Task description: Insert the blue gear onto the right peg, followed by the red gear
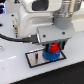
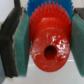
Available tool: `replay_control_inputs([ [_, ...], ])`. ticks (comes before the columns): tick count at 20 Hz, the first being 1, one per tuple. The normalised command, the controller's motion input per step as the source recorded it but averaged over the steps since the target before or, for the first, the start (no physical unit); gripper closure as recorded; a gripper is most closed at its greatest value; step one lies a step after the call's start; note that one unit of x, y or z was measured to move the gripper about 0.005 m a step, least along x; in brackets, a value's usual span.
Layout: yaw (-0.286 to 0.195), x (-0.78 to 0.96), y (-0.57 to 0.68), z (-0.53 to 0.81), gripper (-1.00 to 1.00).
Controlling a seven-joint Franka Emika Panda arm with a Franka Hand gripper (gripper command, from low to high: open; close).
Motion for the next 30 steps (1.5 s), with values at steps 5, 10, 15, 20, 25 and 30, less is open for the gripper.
replay_control_inputs([
  [5,0.000,0.20,-0.02,0.10,1.00],
  [10,0.000,0.08,-0.01,-0.23,1.00],
  [15,0.000,0.10,-0.04,-0.26,1.00],
  [20,0.000,0.16,-0.03,0.00,1.00],
  [25,0.000,0.29,-0.01,0.27,1.00],
  [30,0.000,0.09,-0.07,-0.09,1.00],
])
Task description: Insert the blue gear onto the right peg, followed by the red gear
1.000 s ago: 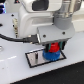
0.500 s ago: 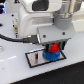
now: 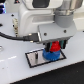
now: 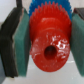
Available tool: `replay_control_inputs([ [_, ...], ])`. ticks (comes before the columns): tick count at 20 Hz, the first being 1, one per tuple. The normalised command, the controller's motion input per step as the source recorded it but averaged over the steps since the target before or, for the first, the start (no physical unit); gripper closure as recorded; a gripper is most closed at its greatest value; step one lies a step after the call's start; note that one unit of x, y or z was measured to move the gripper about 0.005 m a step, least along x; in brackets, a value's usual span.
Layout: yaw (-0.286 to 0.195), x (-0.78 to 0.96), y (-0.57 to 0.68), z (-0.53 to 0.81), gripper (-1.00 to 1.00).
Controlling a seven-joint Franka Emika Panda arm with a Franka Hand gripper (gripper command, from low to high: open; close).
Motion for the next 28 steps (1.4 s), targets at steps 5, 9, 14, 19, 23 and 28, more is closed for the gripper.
replay_control_inputs([
  [5,0.000,0.06,-0.05,-0.15,1.00],
  [9,0.000,0.11,-0.03,-0.26,1.00],
  [14,0.000,0.21,0.06,-0.22,1.00],
  [19,0.000,0.15,0.03,-0.06,1.00],
  [23,0.000,0.10,0.07,0.07,1.00],
  [28,0.000,0.10,0.07,0.04,-1.00],
])
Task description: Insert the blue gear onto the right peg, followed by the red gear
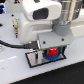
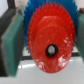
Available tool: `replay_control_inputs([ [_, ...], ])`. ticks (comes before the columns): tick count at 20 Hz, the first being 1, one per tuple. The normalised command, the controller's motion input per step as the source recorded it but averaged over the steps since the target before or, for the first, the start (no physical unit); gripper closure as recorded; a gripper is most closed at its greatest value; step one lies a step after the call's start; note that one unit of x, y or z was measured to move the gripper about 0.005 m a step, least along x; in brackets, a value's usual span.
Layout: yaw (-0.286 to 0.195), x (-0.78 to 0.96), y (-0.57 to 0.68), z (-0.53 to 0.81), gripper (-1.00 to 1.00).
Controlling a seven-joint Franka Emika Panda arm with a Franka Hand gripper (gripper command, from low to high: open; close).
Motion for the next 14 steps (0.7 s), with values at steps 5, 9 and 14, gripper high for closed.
replay_control_inputs([
  [5,0.000,0.02,0.10,0.44,-1.00],
  [9,0.000,0.00,0.20,0.80,-1.00],
  [14,0.000,-0.01,0.11,0.50,-1.00],
])
